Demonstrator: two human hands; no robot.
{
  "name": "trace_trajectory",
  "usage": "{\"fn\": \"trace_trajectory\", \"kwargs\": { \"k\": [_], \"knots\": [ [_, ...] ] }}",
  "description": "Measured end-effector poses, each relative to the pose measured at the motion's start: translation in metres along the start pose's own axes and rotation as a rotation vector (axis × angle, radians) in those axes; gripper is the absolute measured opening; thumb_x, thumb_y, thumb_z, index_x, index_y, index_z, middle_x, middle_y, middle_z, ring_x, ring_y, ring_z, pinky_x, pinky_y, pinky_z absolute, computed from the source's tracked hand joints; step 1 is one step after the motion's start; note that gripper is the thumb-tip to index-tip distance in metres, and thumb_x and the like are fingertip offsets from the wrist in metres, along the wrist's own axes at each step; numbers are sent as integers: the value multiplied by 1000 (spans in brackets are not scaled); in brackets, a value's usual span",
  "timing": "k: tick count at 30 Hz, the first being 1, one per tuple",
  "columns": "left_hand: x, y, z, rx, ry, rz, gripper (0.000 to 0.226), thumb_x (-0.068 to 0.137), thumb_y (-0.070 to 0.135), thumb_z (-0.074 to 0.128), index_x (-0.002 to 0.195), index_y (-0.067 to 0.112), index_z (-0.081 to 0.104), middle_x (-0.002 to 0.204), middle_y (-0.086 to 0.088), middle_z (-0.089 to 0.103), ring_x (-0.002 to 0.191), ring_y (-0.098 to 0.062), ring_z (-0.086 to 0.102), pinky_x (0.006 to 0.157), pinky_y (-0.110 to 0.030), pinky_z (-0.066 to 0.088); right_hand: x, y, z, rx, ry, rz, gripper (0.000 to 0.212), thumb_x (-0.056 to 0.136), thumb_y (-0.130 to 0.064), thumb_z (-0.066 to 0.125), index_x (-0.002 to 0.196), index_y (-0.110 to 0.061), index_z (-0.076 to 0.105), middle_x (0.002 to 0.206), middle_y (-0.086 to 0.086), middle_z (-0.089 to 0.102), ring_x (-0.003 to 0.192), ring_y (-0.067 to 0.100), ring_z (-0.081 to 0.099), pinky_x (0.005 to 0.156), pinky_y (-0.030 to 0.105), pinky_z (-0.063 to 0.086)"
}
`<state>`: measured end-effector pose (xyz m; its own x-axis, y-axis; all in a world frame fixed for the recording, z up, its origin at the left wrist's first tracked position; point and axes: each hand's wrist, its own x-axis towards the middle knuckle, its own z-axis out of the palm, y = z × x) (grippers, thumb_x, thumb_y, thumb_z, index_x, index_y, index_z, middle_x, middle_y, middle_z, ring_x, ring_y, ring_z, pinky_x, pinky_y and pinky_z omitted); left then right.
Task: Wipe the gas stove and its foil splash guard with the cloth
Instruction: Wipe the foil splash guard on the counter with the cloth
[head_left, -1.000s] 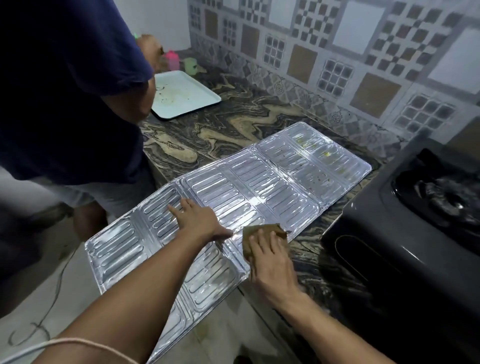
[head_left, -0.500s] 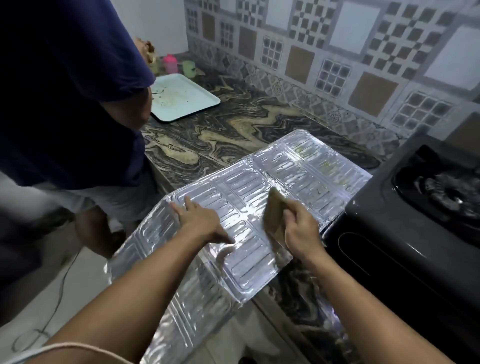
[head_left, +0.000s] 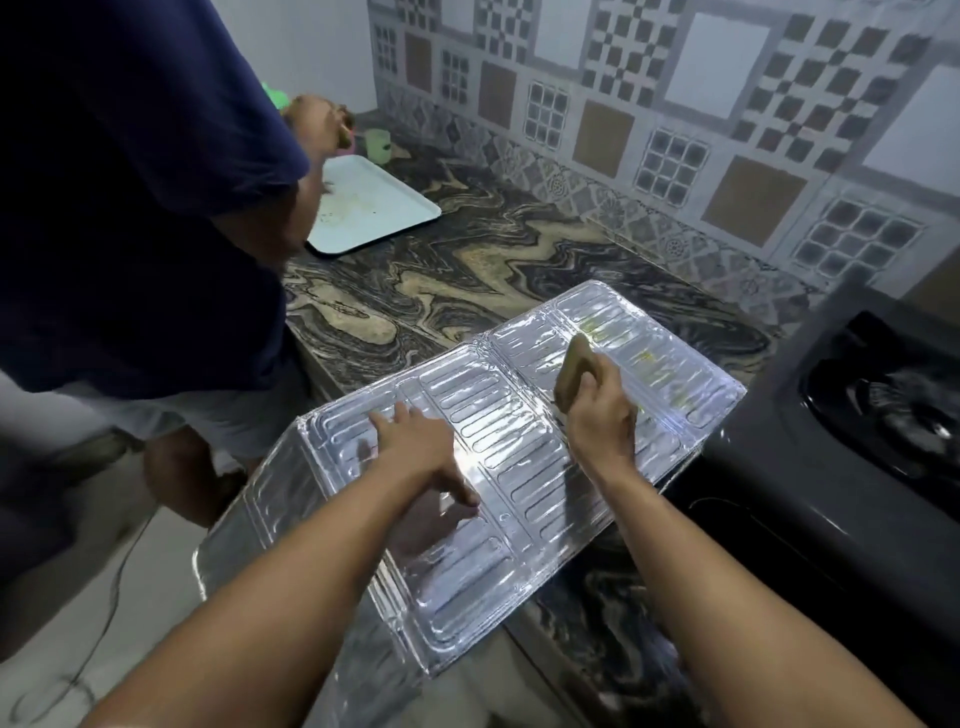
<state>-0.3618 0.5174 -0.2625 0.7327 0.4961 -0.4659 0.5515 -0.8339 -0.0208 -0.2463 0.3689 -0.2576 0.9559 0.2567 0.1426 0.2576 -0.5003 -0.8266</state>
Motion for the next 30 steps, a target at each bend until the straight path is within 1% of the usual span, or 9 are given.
{"fn": "trace_trajectory", "kwargs": {
  "k": [2,4,6,8,11,14,16,23,30],
  "knots": [
    [6,3,-9,-5,46,-45,113,54,92,51,136,13,49,160,-22,13,147,-43,2,110,-72,1,3,5,5,-76,-10,-124,34,100,-32,30,131,-23,40,114,12,60,99,32,59,76,42,49],
    [17,9,-4,-45,112,-29,127,54,95,46,150,13,27,161,-21,-3,148,-41,-6,111,-70,-2,1,10,11,-175,-134,-251,37,100,-37,31,136,-26,36,126,7,52,105,25,53,88,42,46],
    [27,13,8,-71,91,60,136,55,92,52,154,17,-5,160,-14,-19,148,-34,-16,113,-67,-4,-4,18,17,-358,-326,-317,42,99,-43,30,132,-21,41,133,6,46,117,27,47,102,52,39],
    [34,12,20,-103,4,84,141,52,91,56,153,21,-16,158,-6,-28,147,-29,-22,111,-69,-5,-6,29,24,-549,-453,-344,52,99,-43,25,141,-14,33,149,10,32,138,35,29,114,53,23],
    [36,7,25,-129,-30,74,144,48,91,58,153,24,-16,158,-2,-28,148,-26,-21,109,-72,-1,-6,44,38,-723,-561,-378,63,97,-51,15,153,-22,4,161,12,4,147,37,2,119,52,4],
    [33,6,26,-128,-27,32,144,49,90,59,153,23,-14,159,-3,-27,148,-27,-20,110,-71,3,3,46,54,-781,-599,-456,67,89,-59,2,152,-35,1,161,11,-3,147,38,-6,118,55,-1],
    [32,6,26,-146,-33,2,145,49,90,60,153,22,-15,159,-4,-27,148,-29,-20,110,-71,4,15,42,64,-798,-637,-485,61,94,-59,9,151,-39,0,161,8,-7,147,36,-11,117,54,-5],
    [34,2,25,-135,-22,-8,146,47,91,59,153,21,-12,161,-5,-22,148,-30,-17,110,-71,9,72,19,110,-797,-633,-447,55,97,-56,8,149,-44,-3,162,3,-7,147,32,-10,115,58,-9],
    [36,2,25,-123,-20,-10,146,47,93,55,153,21,-14,160,-6,-23,148,-32,-17,111,-70,9,100,27,97,-813,-492,-123,58,93,-61,3,148,-43,-3,162,4,-8,147,33,-9,108,68,-14]
  ]
}}
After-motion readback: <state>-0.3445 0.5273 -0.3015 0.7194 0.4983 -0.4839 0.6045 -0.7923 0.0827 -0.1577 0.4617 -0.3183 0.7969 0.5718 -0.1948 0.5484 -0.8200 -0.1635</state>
